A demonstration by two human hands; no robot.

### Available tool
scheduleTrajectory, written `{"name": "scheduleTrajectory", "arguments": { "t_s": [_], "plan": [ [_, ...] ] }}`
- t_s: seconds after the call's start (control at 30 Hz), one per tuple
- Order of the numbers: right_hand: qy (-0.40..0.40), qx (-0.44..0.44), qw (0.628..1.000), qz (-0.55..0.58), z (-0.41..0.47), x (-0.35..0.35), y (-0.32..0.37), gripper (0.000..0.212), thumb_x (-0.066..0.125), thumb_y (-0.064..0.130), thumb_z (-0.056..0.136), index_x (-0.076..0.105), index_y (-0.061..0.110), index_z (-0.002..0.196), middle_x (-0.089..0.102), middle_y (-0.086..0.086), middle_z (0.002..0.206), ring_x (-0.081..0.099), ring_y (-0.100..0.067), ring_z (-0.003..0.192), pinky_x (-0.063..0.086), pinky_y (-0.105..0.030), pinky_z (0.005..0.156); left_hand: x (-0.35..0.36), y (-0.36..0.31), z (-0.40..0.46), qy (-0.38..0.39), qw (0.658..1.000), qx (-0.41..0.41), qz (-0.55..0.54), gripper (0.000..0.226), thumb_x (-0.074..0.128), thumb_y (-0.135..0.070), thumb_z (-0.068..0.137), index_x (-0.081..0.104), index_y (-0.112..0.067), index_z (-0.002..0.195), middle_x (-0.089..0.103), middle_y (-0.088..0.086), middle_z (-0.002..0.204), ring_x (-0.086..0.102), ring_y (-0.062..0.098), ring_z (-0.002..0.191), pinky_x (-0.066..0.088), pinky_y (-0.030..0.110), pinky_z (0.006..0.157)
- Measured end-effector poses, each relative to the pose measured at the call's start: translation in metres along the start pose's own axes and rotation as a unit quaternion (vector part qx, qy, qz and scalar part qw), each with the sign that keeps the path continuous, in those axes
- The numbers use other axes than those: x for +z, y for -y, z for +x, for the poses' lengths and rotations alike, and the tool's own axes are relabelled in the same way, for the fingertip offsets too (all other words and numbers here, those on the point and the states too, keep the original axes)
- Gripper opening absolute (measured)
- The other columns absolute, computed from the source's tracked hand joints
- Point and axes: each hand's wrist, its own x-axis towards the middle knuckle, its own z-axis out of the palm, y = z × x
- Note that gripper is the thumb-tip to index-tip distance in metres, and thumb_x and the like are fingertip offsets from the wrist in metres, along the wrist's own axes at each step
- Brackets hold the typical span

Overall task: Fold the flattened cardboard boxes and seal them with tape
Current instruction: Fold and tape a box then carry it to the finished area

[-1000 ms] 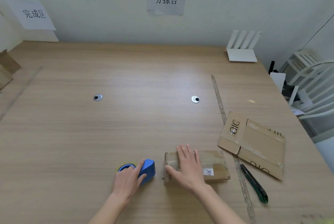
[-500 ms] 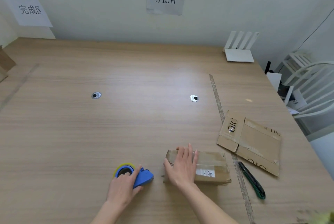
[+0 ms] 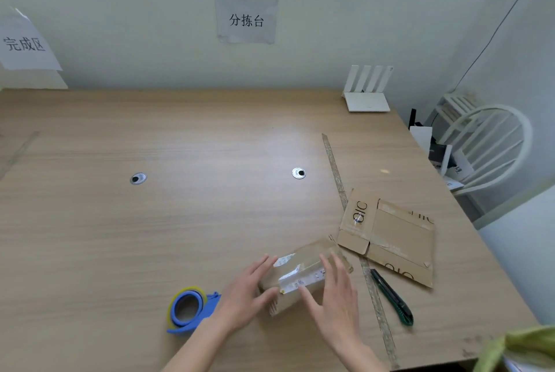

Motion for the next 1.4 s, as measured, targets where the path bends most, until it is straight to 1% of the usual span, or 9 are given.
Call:
{"name": "scheduleTrajectory", "arguments": {
  "t_s": [0.1, 0.3, 0.57, 0.7, 0.9, 1.03, 1.17, 1.3, 1.4],
  "plan": [
    [0.081, 0.066, 0.994, 0.018, -0.014, 0.005, -0.009, 0.087, 0.049, 0.068, 0.093, 0.01, 0.028, 0.16, -0.001, 0.001, 0.166, 0.008, -0.017, 0.153, 0.021, -0.033, 0.121, 0.011, 0.0, 0.001, 0.022, 1.0, 0.002, 0.022, 0.058, 0.056, -0.061, 0.088, 0.034, -0.057, 0.142, 0.038, -0.028, 0.139, 0.046, -0.004, 0.119, 0.038, 0.015, 0.094],
    [0.206, -0.027, 0.976, 0.063, 0.014, 0.01, -0.017, 0.095, 0.051, 0.069, 0.092, -0.006, 0.036, 0.161, -0.035, 0.011, 0.16, -0.027, -0.011, 0.15, -0.003, -0.036, 0.126, 0.022, 0.005, -0.008, 0.014, 0.999, -0.016, 0.048, 0.061, 0.048, -0.078, 0.081, 0.036, -0.063, 0.139, 0.041, -0.018, 0.106, 0.05, 0.002, 0.078, 0.044, 0.017, 0.078],
    [0.143, -0.089, 0.985, 0.035, 0.025, 0.004, -0.007, 0.05, 0.048, 0.033, 0.103, 0.037, 0.04, 0.151, 0.015, 0.012, 0.164, 0.035, -0.018, 0.145, 0.046, -0.037, 0.105, 0.033, 0.003, -0.019, 0.012, 0.997, -0.03, 0.065, 0.062, 0.052, -0.07, 0.087, 0.025, -0.065, 0.143, 0.039, -0.013, 0.101, 0.049, 0.004, 0.078, 0.048, 0.023, 0.078],
    [0.193, -0.107, 0.972, 0.085, 0.018, 0.015, -0.016, 0.064, 0.047, 0.051, 0.101, 0.022, 0.039, 0.159, -0.012, 0.022, 0.166, 0.007, 0.001, 0.151, 0.033, -0.034, 0.119, 0.039, -0.015, -0.012, -0.035, 0.994, -0.073, 0.072, 0.062, 0.056, -0.063, 0.09, 0.034, -0.052, 0.146, 0.042, -0.011, 0.095, 0.05, 0.007, 0.076, 0.046, 0.023, 0.071],
    [0.146, -0.147, 0.978, 0.004, 0.025, 0.013, -0.019, 0.053, 0.043, 0.036, 0.107, 0.027, 0.043, 0.157, 0.008, 0.016, 0.168, 0.011, -0.009, 0.155, 0.029, -0.029, 0.118, 0.048, -0.03, -0.001, -0.033, 0.993, -0.111, 0.03, 0.065, 0.058, -0.057, 0.092, 0.023, -0.058, 0.147, 0.042, -0.009, 0.1, 0.052, 0.009, 0.086, 0.042, 0.023, 0.071],
    [0.161, -0.19, 0.968, -0.002, 0.022, 0.017, -0.023, 0.051, 0.035, 0.033, 0.11, 0.022, 0.043, 0.158, -0.002, 0.021, 0.167, -0.001, -0.003, 0.154, 0.021, -0.027, 0.122, 0.04, -0.015, -0.013, -0.005, 0.988, -0.053, 0.146, 0.07, 0.055, -0.053, 0.095, 0.01, -0.062, 0.147, 0.041, -0.005, 0.096, 0.048, 0.012, 0.077, 0.036, 0.024, 0.06],
    [0.135, -0.204, 0.97, -0.008, 0.02, 0.019, -0.028, 0.05, 0.026, 0.043, 0.106, 0.03, 0.043, 0.156, 0.004, 0.021, 0.166, 0.004, -0.004, 0.154, 0.03, -0.03, 0.119, 0.037, -0.006, -0.017, -0.005, 0.96, 0.029, 0.28, 0.071, 0.077, -0.056, 0.075, 0.043, -0.051, 0.137, 0.043, -0.01, 0.076, 0.043, 0.006, 0.053, 0.027, 0.02, 0.04],
    [0.149, -0.191, 0.97, 0.005, 0.021, 0.012, -0.026, 0.048, 0.036, 0.038, 0.109, 0.028, 0.048, 0.155, -0.003, 0.03, 0.164, -0.002, 0.003, 0.152, 0.037, -0.028, 0.115, 0.025, 0.0, -0.029, -0.041, 0.962, 0.063, 0.264, 0.048, 0.066, -0.057, 0.083, 0.055, -0.046, 0.128, 0.053, -0.013, 0.088, 0.051, 0.005, 0.061, 0.032, 0.017, 0.049],
    [0.168, -0.185, 0.968, 0.012, 0.022, 0.007, -0.023, 0.049, 0.035, 0.04, 0.109, 0.024, 0.048, 0.156, -0.006, 0.031, 0.164, -0.006, 0.004, 0.152, 0.032, -0.027, 0.119, 0.018, 0.022, -0.048, -0.086, 0.971, -0.046, 0.218, 0.06, 0.068, -0.059, 0.082, 0.054, -0.037, 0.136, 0.061, -0.007, 0.108, 0.062, 0.012, 0.081, 0.048, 0.024, 0.067]
  ]
}}
